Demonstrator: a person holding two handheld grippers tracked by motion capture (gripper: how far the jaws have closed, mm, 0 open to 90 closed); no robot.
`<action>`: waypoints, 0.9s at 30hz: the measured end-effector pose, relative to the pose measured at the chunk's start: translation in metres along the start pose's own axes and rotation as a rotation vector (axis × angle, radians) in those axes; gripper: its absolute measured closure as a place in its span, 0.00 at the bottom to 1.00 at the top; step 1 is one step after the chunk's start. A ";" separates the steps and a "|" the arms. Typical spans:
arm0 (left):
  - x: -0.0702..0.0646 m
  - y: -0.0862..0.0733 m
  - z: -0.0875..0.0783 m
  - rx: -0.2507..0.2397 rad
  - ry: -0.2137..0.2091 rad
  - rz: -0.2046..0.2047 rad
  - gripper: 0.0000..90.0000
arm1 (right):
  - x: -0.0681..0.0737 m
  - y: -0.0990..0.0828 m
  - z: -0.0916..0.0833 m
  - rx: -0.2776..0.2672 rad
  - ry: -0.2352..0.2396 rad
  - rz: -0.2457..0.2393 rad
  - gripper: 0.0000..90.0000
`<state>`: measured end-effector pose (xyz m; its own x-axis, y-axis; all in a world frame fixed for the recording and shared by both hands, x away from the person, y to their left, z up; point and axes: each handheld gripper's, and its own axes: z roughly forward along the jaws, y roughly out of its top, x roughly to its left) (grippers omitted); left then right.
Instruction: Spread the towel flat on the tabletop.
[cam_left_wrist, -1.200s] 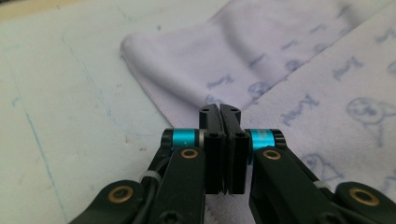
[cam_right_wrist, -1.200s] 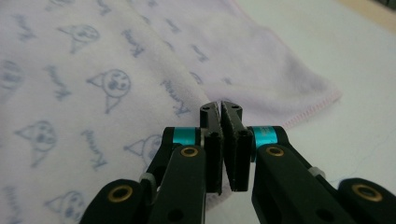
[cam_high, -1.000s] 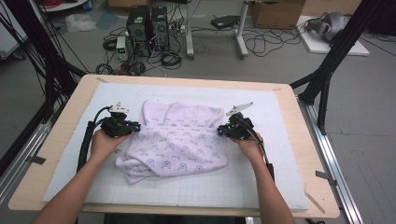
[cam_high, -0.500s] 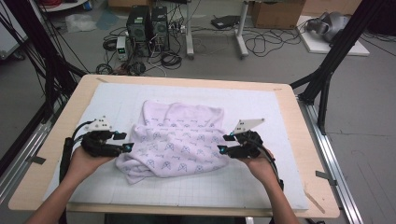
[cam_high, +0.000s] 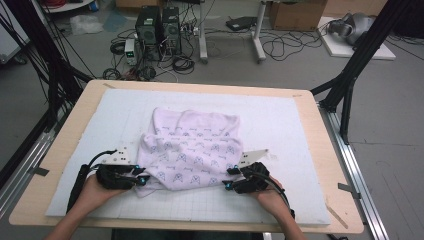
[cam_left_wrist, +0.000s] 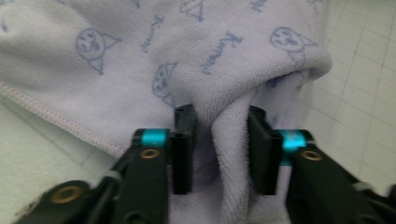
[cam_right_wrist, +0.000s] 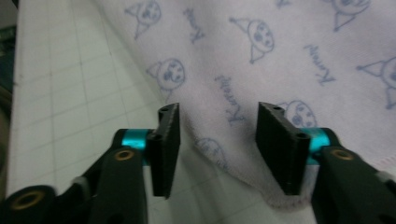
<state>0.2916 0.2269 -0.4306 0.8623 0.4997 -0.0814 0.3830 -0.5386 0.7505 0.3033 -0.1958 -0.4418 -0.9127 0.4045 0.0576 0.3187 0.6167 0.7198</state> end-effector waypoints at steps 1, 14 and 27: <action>0.001 0.001 0.000 0.005 -0.001 -0.002 0.86 | -0.001 0.001 0.000 -0.003 -0.010 -0.015 0.76; 0.033 0.050 -0.010 -0.111 0.061 -0.106 0.89 | -0.046 0.035 -0.046 -0.095 -0.075 0.056 0.94; 0.075 0.060 0.041 -0.012 0.211 -0.158 0.86 | -0.109 0.041 0.003 0.018 -0.096 0.191 0.91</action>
<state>0.3927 0.2040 -0.4190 0.7030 0.7086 -0.0606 0.5027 -0.4349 0.7470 0.4163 -0.2120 -0.4204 -0.8073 0.5767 0.1249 0.4887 0.5348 0.6894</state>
